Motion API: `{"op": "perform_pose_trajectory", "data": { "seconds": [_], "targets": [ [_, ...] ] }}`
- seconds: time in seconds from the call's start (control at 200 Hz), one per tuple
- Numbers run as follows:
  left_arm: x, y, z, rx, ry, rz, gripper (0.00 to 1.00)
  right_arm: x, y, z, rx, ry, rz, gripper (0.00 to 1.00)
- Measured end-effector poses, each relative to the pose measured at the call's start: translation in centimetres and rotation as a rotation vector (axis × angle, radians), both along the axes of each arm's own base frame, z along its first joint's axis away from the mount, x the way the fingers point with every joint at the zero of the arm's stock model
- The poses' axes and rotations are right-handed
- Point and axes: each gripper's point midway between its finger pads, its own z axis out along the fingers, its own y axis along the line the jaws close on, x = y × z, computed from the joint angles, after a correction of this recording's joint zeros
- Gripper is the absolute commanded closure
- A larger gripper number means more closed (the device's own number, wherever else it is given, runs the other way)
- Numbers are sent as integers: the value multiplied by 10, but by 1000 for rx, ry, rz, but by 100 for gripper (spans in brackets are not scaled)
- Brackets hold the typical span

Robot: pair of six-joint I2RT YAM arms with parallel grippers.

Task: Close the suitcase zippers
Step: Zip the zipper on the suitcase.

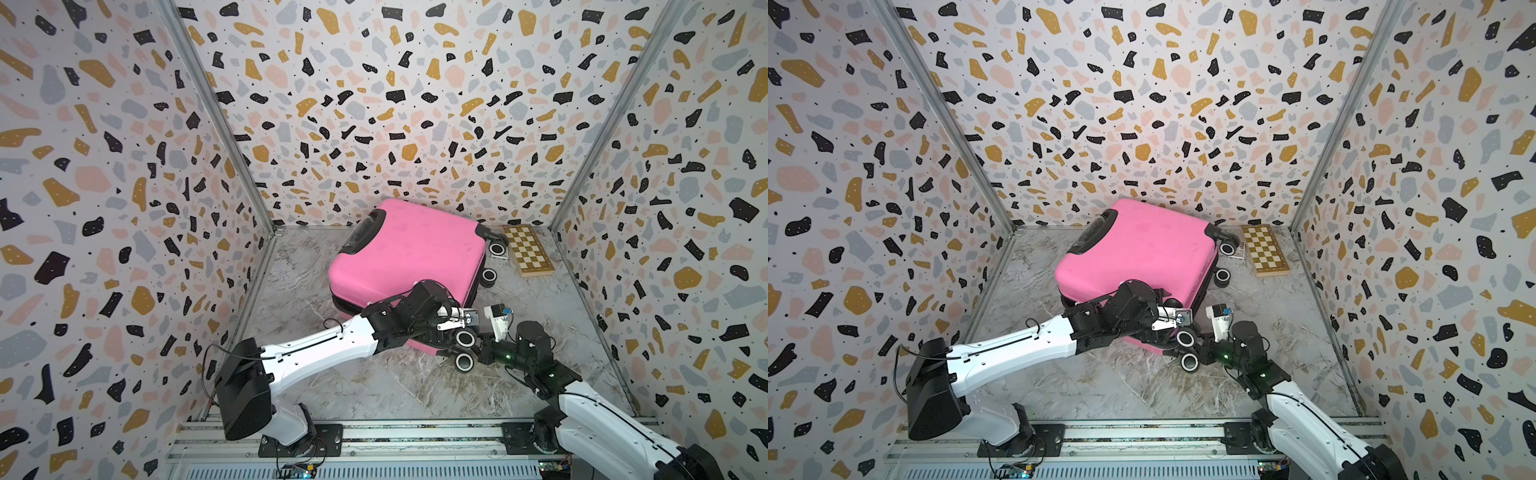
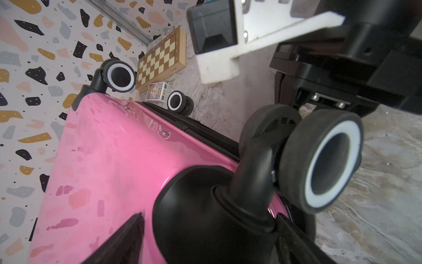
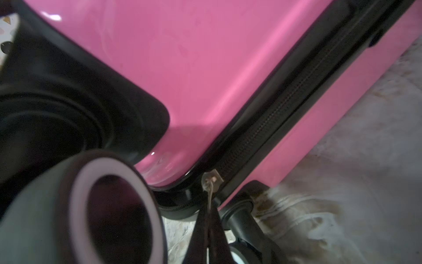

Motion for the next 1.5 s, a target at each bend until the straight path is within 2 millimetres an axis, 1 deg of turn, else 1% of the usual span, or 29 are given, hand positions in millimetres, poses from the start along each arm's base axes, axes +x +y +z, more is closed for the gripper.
{"op": "perform_pose_trajectory", "data": {
  "seconds": [0.22,0.531,0.751,0.961,1.016,1.086,1.151,1.497],
  "targets": [
    [5,-7,2,-30,4,19,16,-7,2,0,40,24,14,100],
    [8,-14,2,-39,-10,48,19,-17,14,-1,97,35,7,100],
    [12,-22,5,-63,-26,72,31,-19,17,2,124,-6,-47,100],
    [16,-31,8,-104,-32,88,35,-21,15,2,136,-52,-101,100],
    [16,-34,8,-113,-34,89,38,-20,13,3,137,-65,-118,100],
    [17,-37,8,-124,-37,91,38,-20,11,3,139,-78,-136,100],
    [18,-40,8,-132,-39,93,41,-20,9,2,139,-88,-153,100],
    [21,-44,10,-138,-41,117,52,-20,9,2,124,-118,-201,100]
  ]
}}
